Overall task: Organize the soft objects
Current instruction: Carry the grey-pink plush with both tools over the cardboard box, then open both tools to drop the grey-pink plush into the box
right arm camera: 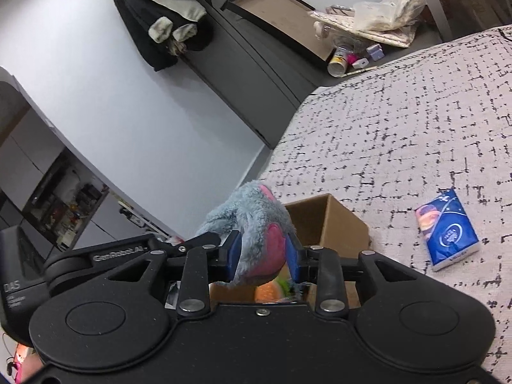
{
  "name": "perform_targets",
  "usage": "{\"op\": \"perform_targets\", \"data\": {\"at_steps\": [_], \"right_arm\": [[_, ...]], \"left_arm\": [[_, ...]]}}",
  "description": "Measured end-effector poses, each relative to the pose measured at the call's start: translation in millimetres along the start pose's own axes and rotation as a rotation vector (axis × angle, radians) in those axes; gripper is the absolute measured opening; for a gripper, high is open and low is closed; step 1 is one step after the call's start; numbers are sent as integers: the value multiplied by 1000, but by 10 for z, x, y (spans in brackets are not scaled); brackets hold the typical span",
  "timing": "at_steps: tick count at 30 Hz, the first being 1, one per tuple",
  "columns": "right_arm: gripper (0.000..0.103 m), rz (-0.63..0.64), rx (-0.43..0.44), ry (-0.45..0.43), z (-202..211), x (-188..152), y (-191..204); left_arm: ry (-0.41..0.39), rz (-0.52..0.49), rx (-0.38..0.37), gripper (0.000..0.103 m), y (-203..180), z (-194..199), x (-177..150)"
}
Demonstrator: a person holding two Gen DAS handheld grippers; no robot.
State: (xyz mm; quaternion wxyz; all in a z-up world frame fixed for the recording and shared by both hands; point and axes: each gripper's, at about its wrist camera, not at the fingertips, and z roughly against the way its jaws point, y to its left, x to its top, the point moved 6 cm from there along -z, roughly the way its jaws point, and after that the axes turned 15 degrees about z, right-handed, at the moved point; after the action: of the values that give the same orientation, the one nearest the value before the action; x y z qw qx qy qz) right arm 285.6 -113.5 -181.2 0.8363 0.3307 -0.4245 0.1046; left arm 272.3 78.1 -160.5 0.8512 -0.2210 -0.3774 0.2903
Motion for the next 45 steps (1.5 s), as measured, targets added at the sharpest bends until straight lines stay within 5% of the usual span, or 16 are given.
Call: {"op": "perform_targets", "data": {"at_steps": [18,23,28,34,45], "right_arm": [[44,-16,-95,48,-40,-89,-168],[50,-2,-141,69,24,-75,-205],[60,-10,-157,78,146,-57,-247],[78,4,-171,92,310,-31,-248],[93,42,-200,110,666,50,-272]], "left_arm": [[21,-7,107,24,185,-241,-54],[9,-10,167,54,152,-137,-31],[15,-15,186,73,81,-15,-86],[51,-35,222,79,-4,131,-222],[47,-103,278,89,-205,387,-398]]}}
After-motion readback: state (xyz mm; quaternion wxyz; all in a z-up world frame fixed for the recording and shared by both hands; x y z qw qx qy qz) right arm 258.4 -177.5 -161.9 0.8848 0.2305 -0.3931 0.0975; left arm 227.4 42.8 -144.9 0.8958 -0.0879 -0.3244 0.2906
